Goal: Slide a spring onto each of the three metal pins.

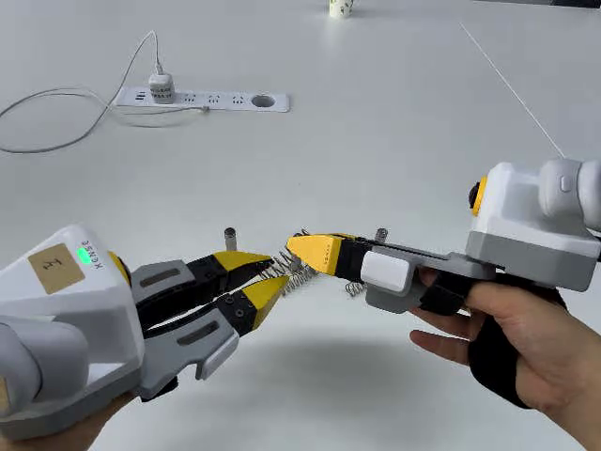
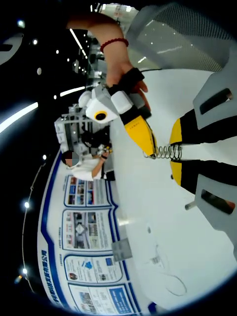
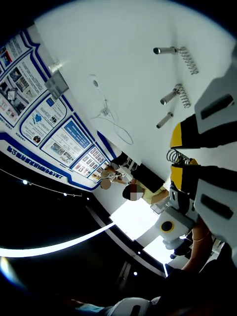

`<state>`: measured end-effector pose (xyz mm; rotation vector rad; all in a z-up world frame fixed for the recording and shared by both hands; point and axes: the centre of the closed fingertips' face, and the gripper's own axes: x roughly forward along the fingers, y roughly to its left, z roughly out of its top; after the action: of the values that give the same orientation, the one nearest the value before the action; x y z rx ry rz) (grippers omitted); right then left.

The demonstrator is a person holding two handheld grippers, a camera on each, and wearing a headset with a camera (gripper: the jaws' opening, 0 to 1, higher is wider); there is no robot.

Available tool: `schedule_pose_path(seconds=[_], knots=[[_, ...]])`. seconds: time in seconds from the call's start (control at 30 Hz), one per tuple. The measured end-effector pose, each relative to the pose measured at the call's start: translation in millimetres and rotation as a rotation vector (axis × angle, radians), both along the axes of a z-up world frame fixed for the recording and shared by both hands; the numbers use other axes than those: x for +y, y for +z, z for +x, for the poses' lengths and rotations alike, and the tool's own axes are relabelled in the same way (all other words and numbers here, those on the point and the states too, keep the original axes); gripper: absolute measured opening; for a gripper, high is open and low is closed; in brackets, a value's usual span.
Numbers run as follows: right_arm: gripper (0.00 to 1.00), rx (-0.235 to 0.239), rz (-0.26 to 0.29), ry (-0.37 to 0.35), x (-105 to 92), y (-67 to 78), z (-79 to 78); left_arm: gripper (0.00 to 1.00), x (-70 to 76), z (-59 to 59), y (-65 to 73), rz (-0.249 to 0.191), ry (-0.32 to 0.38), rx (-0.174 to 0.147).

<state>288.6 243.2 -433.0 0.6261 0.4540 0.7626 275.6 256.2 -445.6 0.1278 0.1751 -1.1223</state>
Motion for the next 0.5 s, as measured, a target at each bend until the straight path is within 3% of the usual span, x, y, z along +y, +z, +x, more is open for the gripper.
schedule_pose_path(seconds=[0.4, 0.47, 0.5], knots=[[0.12, -0.064, -0.089, 0.015, 7.0, 0.7, -0.8, 0.11, 1.4, 2.6, -6.2, 0.049, 0.013, 0.029], [0.11, -0.083, -0.105, 0.008, 6.6, 1.2, 1.3, 0.12, 3.7, 2.8, -11.6, 0.075, 0.022, 0.066], [0.11, -0.086, -0.112, 0.012, 7.1, 0.7, 1.3, 0.13, 4.8, 3.4, -13.4, 0.086, 0.025, 0.068]])
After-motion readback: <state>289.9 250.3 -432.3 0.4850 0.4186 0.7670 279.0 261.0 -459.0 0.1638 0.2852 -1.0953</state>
